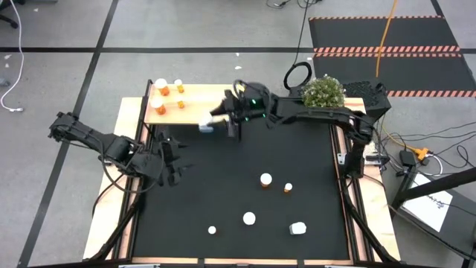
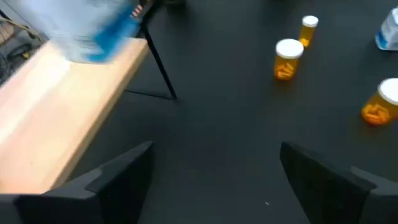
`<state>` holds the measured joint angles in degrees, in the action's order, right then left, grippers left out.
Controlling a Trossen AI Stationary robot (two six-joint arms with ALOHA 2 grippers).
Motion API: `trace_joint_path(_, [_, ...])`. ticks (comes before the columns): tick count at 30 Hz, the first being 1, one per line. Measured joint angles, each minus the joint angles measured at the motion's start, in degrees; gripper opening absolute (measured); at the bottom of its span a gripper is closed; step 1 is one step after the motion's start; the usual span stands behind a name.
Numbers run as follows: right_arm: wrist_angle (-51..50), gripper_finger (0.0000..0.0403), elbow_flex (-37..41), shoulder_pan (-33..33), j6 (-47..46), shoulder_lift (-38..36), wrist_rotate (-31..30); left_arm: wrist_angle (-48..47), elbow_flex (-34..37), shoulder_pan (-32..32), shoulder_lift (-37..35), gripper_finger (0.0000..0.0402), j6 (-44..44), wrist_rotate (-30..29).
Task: Pick and place medicine bottles onto shelf by color
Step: Put the white pill bottle on the shelf
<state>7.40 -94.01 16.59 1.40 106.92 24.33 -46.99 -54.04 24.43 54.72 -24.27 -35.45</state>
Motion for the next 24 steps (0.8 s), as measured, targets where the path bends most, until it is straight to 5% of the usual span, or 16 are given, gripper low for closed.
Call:
trace_joint_path(12, [-9.4,0.0164,-28.1,8.4,0.8,18.0,10.5,-1.4,0.0,3.9,0.5,0.0269,-0.4,2.2])
trace_joint_path(24, [-8.5,0.0164,-33.0,13.0,4.4,25.1,11.9,0.5,0.0,3.8,0.5,0.0244,1.7,-0.2])
